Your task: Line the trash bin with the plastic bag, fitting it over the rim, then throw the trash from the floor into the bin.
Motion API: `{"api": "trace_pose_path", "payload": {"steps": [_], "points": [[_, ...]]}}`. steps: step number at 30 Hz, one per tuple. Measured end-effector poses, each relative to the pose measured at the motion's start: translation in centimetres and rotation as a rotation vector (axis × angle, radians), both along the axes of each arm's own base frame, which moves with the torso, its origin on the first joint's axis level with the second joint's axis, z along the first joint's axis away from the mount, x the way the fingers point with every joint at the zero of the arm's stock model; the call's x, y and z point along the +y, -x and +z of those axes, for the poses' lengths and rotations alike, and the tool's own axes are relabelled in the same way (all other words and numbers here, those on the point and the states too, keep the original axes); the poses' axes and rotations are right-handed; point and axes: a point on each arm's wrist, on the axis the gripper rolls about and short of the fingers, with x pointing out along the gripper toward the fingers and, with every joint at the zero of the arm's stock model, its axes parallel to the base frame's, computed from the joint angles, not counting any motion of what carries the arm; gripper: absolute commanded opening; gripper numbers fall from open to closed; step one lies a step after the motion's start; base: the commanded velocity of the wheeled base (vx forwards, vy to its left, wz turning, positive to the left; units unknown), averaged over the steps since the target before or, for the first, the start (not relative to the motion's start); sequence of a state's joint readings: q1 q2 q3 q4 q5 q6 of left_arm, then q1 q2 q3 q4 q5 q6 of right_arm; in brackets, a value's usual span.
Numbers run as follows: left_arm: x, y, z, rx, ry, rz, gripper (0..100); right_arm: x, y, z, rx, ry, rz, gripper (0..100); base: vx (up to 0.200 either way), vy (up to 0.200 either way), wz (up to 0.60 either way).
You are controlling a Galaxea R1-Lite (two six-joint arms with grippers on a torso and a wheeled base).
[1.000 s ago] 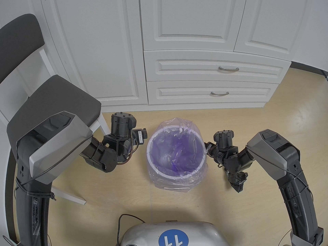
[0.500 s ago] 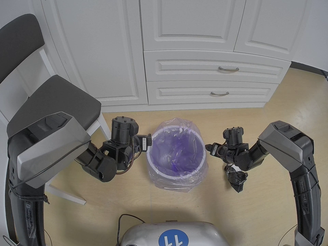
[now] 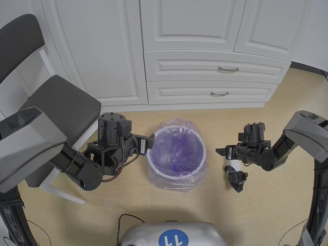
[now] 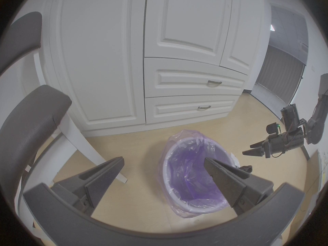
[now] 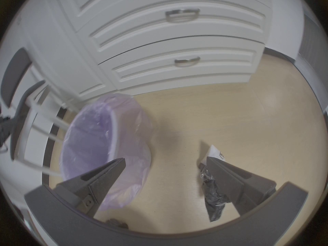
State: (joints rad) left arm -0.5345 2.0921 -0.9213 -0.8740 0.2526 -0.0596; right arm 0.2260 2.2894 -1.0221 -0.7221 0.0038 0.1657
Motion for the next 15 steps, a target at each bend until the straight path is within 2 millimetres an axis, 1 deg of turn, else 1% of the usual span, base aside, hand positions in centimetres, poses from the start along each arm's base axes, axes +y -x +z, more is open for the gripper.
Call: {"api": "trace_pose_path", "payload": {"steps": [4, 6, 10, 15], "points": [[0.0, 0.7, 0.6, -0.008, 0.005, -0.018, 100, -1.2, 2.1, 1.0, -0.024, 0.065, 0.135, 100, 0.0, 0.0, 0.0], [0.1, 1.0, 0.9, -0.01, 0.006, -0.024, 100, -1.9, 3.0, 1.5, -0.038, 0.097, 0.163, 100, 0.0, 0.0, 0.0], [0.1, 1.9, 1.5, -0.018, 0.009, -0.04, 100, -3.1, 4.2, 2.4, -0.035, 0.118, 0.162, 100, 0.0, 0.0, 0.0], [0.0, 2.6, 2.3, -0.031, 0.018, -0.053, 100, -4.0, 5.2, 3.0, 0.068, 0.124, 0.152, 100, 0.0, 0.0, 0.0]]}}
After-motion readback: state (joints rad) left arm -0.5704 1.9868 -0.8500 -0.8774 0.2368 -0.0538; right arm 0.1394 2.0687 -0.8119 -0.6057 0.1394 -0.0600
